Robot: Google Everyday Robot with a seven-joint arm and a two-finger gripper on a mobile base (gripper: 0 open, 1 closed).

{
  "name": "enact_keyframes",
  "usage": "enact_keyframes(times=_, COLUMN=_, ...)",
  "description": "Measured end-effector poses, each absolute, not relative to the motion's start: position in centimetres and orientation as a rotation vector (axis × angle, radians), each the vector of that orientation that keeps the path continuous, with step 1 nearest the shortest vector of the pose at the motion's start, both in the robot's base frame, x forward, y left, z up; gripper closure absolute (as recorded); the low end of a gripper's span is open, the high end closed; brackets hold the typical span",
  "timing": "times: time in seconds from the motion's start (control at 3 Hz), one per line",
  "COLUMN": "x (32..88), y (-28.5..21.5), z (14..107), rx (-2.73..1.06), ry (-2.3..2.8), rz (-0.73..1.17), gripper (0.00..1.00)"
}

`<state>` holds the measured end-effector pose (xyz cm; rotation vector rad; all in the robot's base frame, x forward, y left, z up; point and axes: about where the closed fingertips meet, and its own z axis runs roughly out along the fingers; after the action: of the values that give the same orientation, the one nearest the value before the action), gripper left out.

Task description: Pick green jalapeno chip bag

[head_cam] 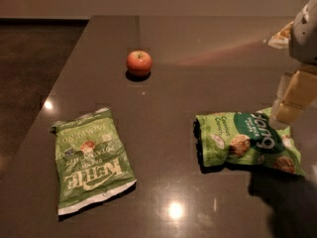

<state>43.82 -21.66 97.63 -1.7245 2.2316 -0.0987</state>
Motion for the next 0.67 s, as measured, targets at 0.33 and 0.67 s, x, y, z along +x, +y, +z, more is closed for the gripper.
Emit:
enact_keyframes(times=0.33, x=43.8, y=-21.6, z=97.6, rx=-1.725, ry=2.231, rz=-0.099, gripper=0.0)
enact_keyframes(times=0.67, x=44.5, y=-18.8, z=98.3, rx=-1.771, ry=2.157, rz=-0.065, gripper=0.0)
